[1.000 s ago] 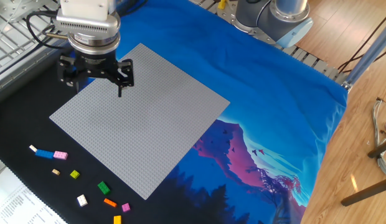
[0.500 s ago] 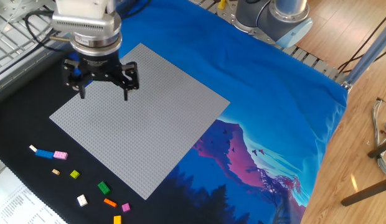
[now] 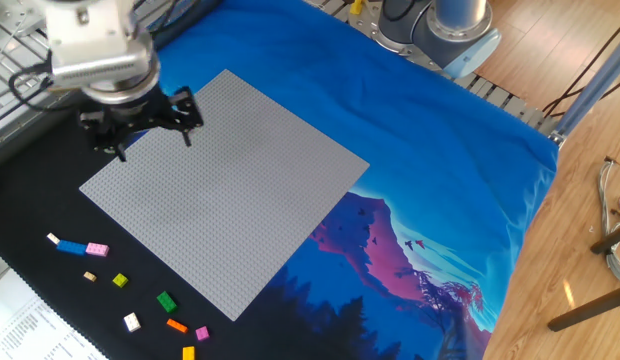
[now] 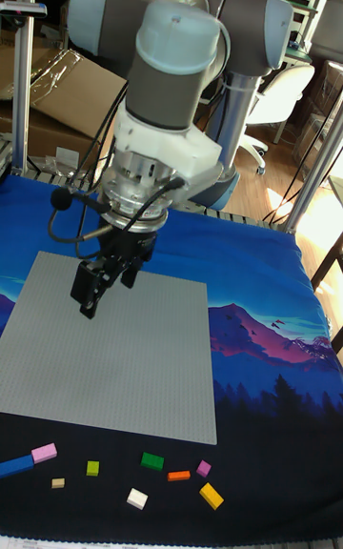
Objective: Build with small Lego blocks
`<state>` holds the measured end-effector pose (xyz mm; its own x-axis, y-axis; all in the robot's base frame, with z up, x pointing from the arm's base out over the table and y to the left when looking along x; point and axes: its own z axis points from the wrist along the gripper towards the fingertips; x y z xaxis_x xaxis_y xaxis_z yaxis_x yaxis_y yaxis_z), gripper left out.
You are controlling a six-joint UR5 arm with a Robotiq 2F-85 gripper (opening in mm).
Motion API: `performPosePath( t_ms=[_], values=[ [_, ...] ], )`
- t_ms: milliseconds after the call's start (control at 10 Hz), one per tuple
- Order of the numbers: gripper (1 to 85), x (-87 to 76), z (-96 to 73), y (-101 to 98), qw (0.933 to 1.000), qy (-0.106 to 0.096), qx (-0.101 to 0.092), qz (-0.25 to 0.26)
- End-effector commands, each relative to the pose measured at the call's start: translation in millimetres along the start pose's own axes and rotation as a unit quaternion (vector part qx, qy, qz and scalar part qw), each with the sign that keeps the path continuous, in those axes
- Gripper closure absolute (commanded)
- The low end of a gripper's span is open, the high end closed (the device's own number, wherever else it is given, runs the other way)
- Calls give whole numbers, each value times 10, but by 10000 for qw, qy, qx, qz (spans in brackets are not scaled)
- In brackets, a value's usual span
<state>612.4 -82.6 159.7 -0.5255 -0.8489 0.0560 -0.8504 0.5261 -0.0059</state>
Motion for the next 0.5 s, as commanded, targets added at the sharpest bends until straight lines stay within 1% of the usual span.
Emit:
performPosePath(
  t_ms=[0, 200, 300, 400],
  values=[
    [43, -101, 152, -226, 9984, -125, 113, -532],
    [67, -110, 280, -359, 9969, -64, 223, -746],
    [67, -79, 281, -381, 9972, 2, 258, -708],
    [67, -65, 281, -390, 9977, 27, 272, -623]
  ],
)
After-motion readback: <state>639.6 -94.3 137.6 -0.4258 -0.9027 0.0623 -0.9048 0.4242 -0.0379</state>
